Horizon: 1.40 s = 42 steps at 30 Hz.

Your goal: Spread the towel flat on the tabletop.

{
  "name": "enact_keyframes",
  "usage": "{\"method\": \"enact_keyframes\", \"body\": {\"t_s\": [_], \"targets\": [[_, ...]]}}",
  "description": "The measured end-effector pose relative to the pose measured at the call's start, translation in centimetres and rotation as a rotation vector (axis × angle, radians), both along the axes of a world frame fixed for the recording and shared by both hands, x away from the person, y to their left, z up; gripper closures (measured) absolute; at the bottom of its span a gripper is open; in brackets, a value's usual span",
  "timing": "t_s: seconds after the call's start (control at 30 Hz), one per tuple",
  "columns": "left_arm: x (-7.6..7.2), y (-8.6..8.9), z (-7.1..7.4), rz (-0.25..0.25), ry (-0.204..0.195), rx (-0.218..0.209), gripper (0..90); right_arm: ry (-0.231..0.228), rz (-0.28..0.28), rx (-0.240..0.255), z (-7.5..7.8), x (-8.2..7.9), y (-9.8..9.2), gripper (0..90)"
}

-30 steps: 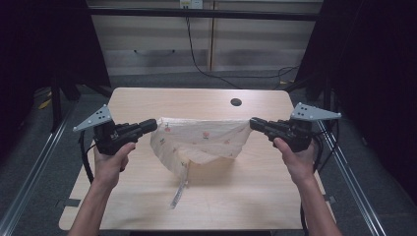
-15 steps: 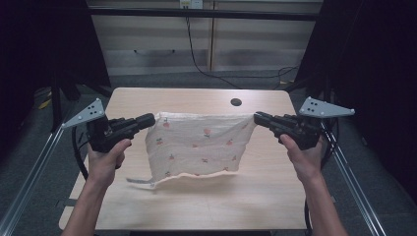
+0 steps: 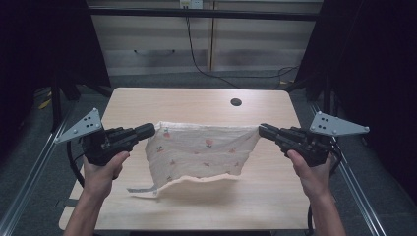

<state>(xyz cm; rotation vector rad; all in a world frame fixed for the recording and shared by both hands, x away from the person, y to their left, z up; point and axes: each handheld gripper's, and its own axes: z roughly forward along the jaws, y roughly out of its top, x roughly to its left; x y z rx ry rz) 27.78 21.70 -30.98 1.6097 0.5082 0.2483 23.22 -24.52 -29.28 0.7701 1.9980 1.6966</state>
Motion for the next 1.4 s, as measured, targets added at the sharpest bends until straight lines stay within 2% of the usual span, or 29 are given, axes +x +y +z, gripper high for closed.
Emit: {"method": "enact_keyframes", "body": {"t_s": [0.1,0.2,0.33,0.43,0.47,0.5,0.6,0.63,0.7,0.77,0.87,0.93,0.97,1.0,1.13,1.23,1.33,1.37,1.4], "targets": [[0.8,-0.1,-0.3,0.02,0.02,0.024,86.9,0.014,-0.006,0.002,-0.4,0.6,-0.1,86.9],[2.5,-0.1,-1.6,0.031,0.072,0.022,86.9,0.039,-0.031,-0.013,-1.5,1.9,-0.1,86.9],[4.8,-0.3,-3.5,0.051,0.132,0.028,86.9,0.104,-0.054,-0.029,-3.5,4.4,-0.1,86.9],[6.4,-0.5,-4.9,0.084,0.159,0.062,86.8,0.14,-0.058,-0.039,-4.9,6.1,0.0,86.8],[7.0,-0.5,-5.5,0.087,0.176,0.06,86.8,0.159,-0.047,-0.024,-5.4,6.6,0.1,86.8],[7.0,-0.5,-5.5,0.087,0.176,0.06,86.8,0.159,-0.047,-0.024,-5.4,6.6,0.1,86.8],[8.2,-0.4,-6.9,0.106,0.211,0.071,86.8,0.194,-0.059,-0.042,-6.9,7.9,0.5,86.8],[8.6,-0.4,-7.7,0.115,0.231,0.082,86.8,0.22,-0.07,-0.061,-7.9,8.8,0.8,86.8],[8.9,-0.5,-8.2,0.121,0.239,0.083,86.8,0.228,-0.071,-0.063,-8.3,9.2,0.8,86.8],[9.6,-0.6,-9.1,0.13,0.263,0.101,86.8,0.269,-0.091,-0.087,-10.0,10.8,1.0,86.9],[10.4,-0.7,-9.8,0.14,0.282,0.107,86.7,0.292,-0.095,-0.09,-10.8,11.6,1.0,86.8],[11.2,-0.9,-10.6,0.151,0.299,0.122,86.6,0.329,-0.111,-0.105,-12.2,13.1,1.2,86.8],[11.5,-0.9,-10.8,0.153,0.302,0.129,86.6,0.329,-0.111,-0.105,-12.2,13.1,1.2,86.8],[12.1,-1.1,-11.5,0.157,0.31,0.158,86.6,0.345,-0.119,-0.119,-13.1,14.0,1.4,86.8],[12.9,-0.8,-12.3,0.169,0.335,0.17,86.6,0.365,-0.127,-0.141,-14.2,15.1,1.7,86.8],[13.3,-0.5,-12.8,0.187,0.348,0.159,86.4,0.378,-0.136,-0.124,-15.1,16.1,2.0,86.5],[13.9,-0.4,-12.9,0.212,0.359,0.138,85.1,0.378,-0.146,-0.126,-15.0,16.6,2.2,85.1],[14.3,-0.3,-12.9,0.244,0.367,0.129,84.0,0.379,-0.151,-0.128,-14.9,17.1,2.4,80.0],[14.3,-0.3,-12.9,0.244,0.367,0.129,81.2,0.381,-0.164,-0.129,-14.8,17.3,2.4,78.0]]}}
